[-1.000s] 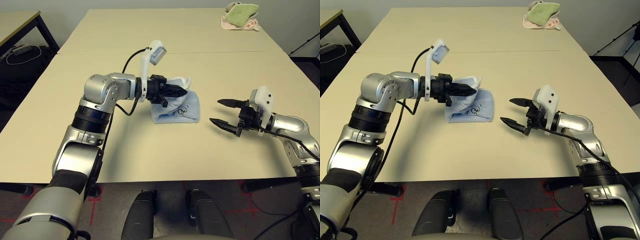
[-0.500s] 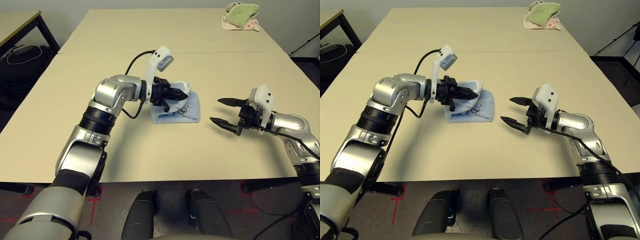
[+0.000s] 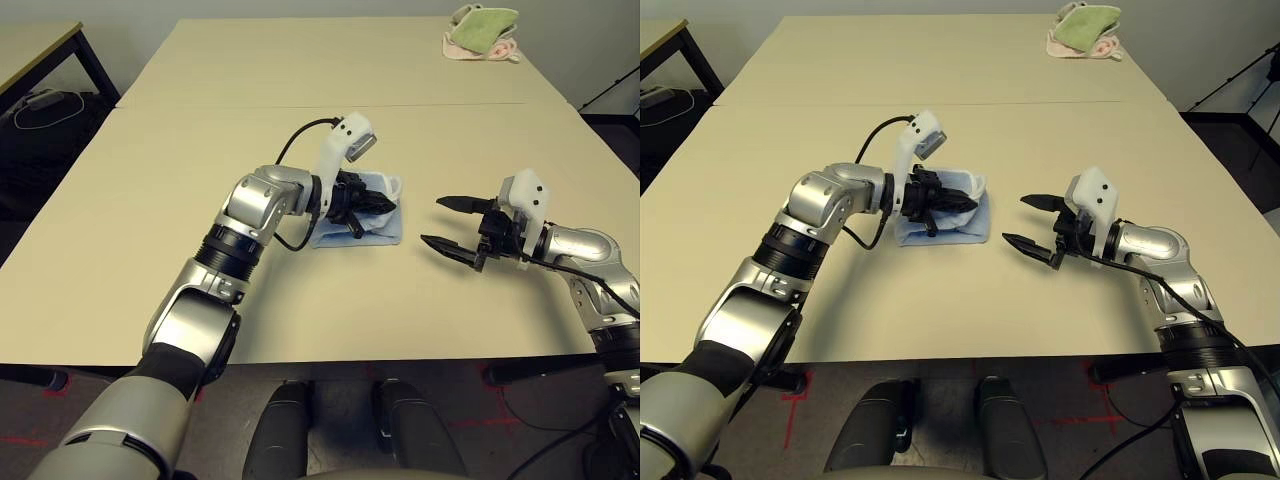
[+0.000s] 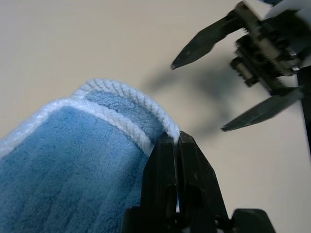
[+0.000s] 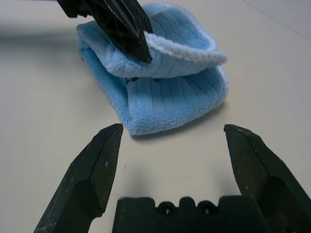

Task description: Fold the towel and set it aside.

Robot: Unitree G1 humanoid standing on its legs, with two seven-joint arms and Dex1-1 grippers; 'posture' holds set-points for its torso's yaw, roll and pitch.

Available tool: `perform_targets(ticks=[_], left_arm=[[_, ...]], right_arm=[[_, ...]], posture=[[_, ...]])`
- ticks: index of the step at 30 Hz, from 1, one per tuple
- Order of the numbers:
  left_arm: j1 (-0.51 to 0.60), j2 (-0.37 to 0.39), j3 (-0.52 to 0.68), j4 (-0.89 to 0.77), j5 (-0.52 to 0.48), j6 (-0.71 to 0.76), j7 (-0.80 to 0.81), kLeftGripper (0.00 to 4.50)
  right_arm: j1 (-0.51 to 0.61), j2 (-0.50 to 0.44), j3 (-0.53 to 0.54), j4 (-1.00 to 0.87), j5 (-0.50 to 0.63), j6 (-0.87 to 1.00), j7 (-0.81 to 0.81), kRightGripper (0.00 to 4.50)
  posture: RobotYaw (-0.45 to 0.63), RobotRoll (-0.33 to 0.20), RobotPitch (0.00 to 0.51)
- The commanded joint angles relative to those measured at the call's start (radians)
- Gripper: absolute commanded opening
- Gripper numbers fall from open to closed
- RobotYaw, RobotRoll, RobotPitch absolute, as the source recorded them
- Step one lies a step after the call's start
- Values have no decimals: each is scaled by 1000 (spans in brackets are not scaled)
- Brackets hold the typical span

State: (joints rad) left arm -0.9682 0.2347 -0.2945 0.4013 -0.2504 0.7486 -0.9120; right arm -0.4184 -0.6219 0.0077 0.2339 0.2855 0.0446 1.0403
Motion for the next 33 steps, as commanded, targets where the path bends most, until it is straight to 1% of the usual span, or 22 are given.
perform_targets(ticks=[1,8,15,20,23,24,26,28,29,31,33], left_arm=[[20,-16,-11,44,49,-49,42,23],[54,-26,-36,61,88,-75,26,23],[85,-26,-66,-6,71,-42,-48,23],[85,-41,-69,10,92,-50,-30,23],[77,-58,-56,32,101,-64,-6,710],[74,-64,-49,39,101,-67,1,1019],[62,-83,-17,58,98,-79,36,1741],[50,-102,20,78,91,-91,75,2600],[45,-109,33,84,89,-94,86,2893],[37,-118,58,90,83,-90,104,3743],[34,-123,73,85,77,-77,111,4486]], right_arm=[[10,-9,-12,-8,-3,-6,3,4500],[11,-13,-15,-7,-4,-10,5,4500],[6,-13,-14,0,-6,-14,7,4500],[6,-15,-12,2,-7,-18,9,4500],[6,-15,-12,2,-8,-19,9,4500],[6,-15,-12,2,-9,-19,9,4500],[6,-15,-11,2,-10,-20,8,4500],[6,-15,-11,3,-11,-20,7,4500],[6,-15,-11,2,-11,-20,7,4500],[5,-14,-11,2,-12,-20,6,4500],[4,-13,-12,4,-13,-21,6,4500]], posture=[[44,0,89],[44,0,89],[44,0,90],[42,0,91],[42,0,91],[40,0,91],[39,0,90],[40,0,90],[41,0,90],[43,0,90],[45,0,89]])
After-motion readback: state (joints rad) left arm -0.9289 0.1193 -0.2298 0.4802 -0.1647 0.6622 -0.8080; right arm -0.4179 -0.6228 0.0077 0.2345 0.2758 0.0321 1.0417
